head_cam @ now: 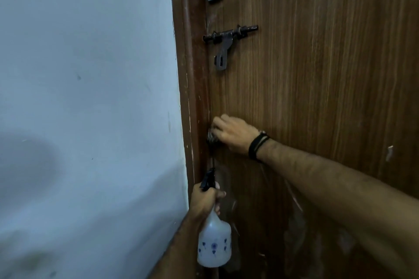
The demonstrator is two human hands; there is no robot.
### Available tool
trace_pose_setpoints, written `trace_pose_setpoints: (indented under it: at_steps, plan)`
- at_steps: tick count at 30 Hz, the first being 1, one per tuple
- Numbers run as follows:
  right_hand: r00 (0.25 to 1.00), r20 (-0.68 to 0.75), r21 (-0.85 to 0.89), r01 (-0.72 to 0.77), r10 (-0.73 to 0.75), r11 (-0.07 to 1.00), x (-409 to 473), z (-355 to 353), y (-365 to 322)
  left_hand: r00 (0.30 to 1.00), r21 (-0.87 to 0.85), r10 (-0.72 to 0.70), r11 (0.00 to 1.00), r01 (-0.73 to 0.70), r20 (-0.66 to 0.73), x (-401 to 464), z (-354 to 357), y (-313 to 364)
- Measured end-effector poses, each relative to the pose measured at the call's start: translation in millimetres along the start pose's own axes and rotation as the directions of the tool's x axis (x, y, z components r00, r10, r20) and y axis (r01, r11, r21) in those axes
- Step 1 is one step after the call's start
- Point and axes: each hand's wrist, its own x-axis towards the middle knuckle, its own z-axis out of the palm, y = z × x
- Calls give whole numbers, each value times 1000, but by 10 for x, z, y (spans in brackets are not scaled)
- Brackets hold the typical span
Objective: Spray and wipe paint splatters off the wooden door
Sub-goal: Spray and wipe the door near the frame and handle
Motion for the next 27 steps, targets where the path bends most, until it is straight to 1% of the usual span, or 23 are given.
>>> trace_pose_setpoints:
  at_steps: [2, 3, 7, 10, 12, 15, 18, 20, 22, 25, 27]
  plan:
    - [988, -92, 0, -121, 121, 993, 47, -76, 114, 1000, 10, -7, 1000, 7, 7, 3, 6, -6]
    - [983, -109, 3, -150, 149, 989, 62, -79, 143, 1000, 16, -13, 1000, 12, 12, 1, 15, -7]
    - [990, -112, -44, -90, 84, 995, 16, -89, 195, 999, 19, -14, 1000, 13, 36, -18, 61, -24]
    - [983, -162, -51, -101, 92, 994, -178, -79, 235, 999, 39, -31, 999, 29, 41, -27, 69, -53]
    - [979, -186, -62, -92, 79, 994, -340, -15, 210, 999, 54, -52, 997, 51, 16, -26, 47, -76]
    - [984, -174, -94, -55, 38, 994, -497, 89, 128, 997, 81, -78, 994, 80, -20, -60, 9, -111]
    - [988, -154, -125, -40, 21, 991, -481, 115, 94, 994, 42, -105, 993, 107, -44, -108, -48, -197]
    - [990, -139, -152, -25, 4, 988, -413, 95, 91, 993, 47, -109, 993, 112, -48, -125, -74, -252]
    - [988, -152, -129, -37, 17, 991, -356, 94, 72, 992, 59, -113, 991, 117, -61, -120, -86, -277]
    - [981, -174, -43, -94, 85, 995, -351, 216, -34, 991, 60, -115, 991, 118, -64, -103, -89, -264]
    - [986, -155, -52, -72, 63, 996, -375, 353, -173, 992, 50, -112, 992, 116, -64, -103, -83, -272]
